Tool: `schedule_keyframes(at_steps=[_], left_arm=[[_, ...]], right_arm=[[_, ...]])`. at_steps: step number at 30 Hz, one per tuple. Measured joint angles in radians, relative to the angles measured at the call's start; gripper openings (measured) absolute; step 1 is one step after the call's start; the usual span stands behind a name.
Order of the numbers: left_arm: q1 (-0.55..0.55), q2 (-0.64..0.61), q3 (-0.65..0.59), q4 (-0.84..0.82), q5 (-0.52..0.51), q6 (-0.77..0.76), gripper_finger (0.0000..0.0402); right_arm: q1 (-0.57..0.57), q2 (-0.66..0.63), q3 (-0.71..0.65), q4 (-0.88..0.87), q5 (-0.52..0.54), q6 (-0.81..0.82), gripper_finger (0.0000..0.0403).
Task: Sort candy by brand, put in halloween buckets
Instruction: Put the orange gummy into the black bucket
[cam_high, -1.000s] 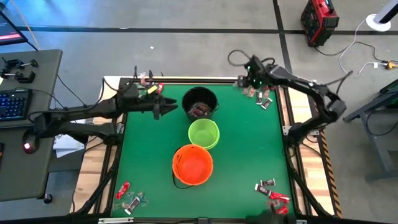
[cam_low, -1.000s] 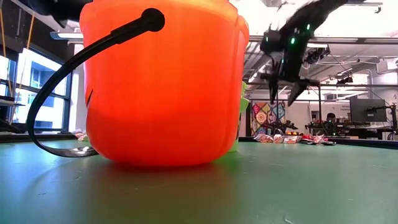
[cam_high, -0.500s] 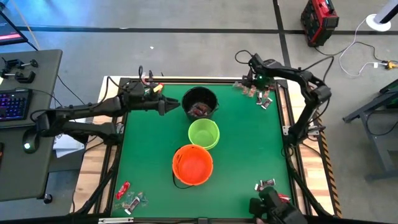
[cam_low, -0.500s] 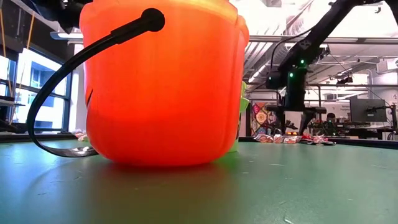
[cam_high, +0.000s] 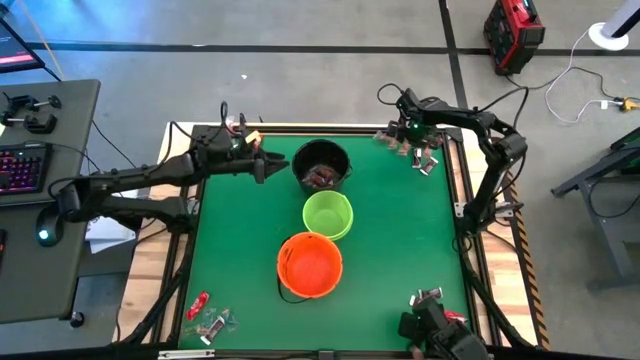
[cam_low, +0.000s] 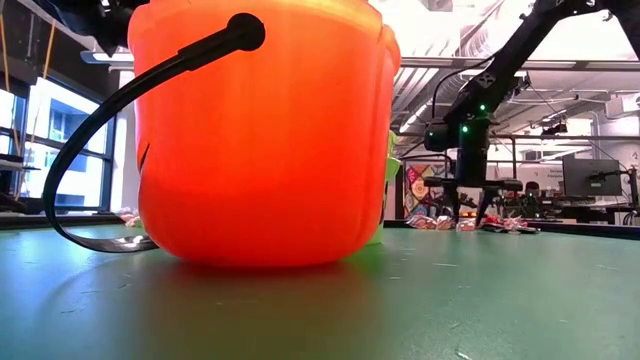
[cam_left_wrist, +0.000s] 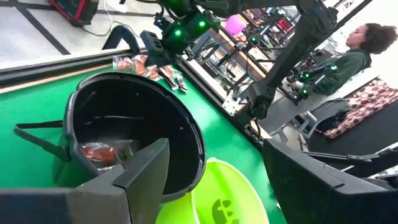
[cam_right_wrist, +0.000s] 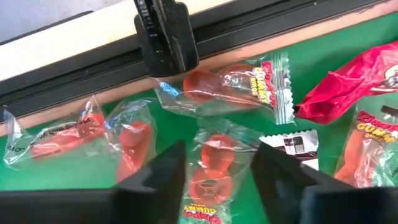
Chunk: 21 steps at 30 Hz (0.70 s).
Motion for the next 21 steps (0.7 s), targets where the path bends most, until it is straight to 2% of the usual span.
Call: schedule_keyframes(at_steps=[5, 6, 11, 17, 21], left_arm=[[0.008, 0.0, 0.0, -0.004, 0.002, 0.002, 0.025], [0.008, 0.0, 0.0, -0.006, 0.002, 0.002, 0.025], [0.007, 0.0, 0.0, -0.008, 0.003, 0.027, 0.025], [0.007, 0.0, 0.0, -0.012, 0.003, 0.028, 0.025], [0.01, 0.0, 0.0, -0.011, -0.001, 0.028, 0.025]], right_arm=[[0.007, 0.0, 0.0, -0.002, 0.006, -0.046, 0.0028], [0.007, -0.004, 0.002, -0.004, 0.006, -0.071, 0.0015], [0.022, -0.082, 0.002, -0.046, 0.02, -0.148, 0.001], [0.067, -0.305, 0.002, -0.054, 0.014, -0.258, 0.0002], [0.151, -0.445, 0.003, 0.105, -0.102, -0.349, 0.0002]])
